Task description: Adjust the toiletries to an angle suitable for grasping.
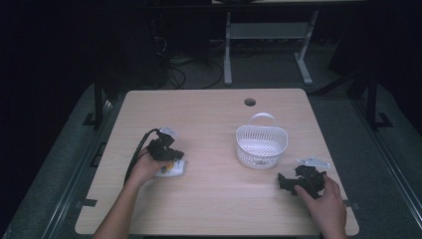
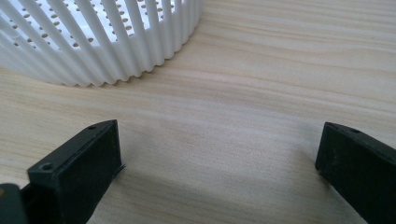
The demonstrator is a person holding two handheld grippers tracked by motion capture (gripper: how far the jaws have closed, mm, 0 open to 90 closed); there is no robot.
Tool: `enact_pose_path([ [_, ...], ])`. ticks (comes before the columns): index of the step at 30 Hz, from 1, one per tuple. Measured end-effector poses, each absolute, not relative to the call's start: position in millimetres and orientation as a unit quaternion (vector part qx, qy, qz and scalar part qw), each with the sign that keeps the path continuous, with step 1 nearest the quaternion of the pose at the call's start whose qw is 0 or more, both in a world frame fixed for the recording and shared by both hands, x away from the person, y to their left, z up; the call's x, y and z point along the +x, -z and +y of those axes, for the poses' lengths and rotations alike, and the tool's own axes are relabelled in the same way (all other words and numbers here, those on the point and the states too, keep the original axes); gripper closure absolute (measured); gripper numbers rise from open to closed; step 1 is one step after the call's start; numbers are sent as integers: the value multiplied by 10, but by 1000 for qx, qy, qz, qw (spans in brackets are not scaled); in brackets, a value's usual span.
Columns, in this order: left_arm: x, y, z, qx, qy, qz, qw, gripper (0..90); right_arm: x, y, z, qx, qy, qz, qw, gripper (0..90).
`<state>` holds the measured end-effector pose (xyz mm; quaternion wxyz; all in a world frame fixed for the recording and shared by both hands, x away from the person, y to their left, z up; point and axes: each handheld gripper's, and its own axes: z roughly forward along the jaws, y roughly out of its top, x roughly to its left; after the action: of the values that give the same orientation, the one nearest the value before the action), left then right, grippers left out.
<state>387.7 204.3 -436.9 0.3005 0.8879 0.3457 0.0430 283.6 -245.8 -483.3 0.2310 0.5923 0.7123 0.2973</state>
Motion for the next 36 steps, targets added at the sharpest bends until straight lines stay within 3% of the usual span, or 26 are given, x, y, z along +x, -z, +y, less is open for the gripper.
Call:
enact_pose_path([
  [24, 3420, 4350, 2115, 891, -28, 326, 315, 900, 2836, 4833, -2458, 592, -297, 713, 231, 0],
  [36, 3372, 4114, 2807, 848, -86, 395, 342, 900, 2836, 4833, -2458, 592, -297, 712, 231, 0],
])
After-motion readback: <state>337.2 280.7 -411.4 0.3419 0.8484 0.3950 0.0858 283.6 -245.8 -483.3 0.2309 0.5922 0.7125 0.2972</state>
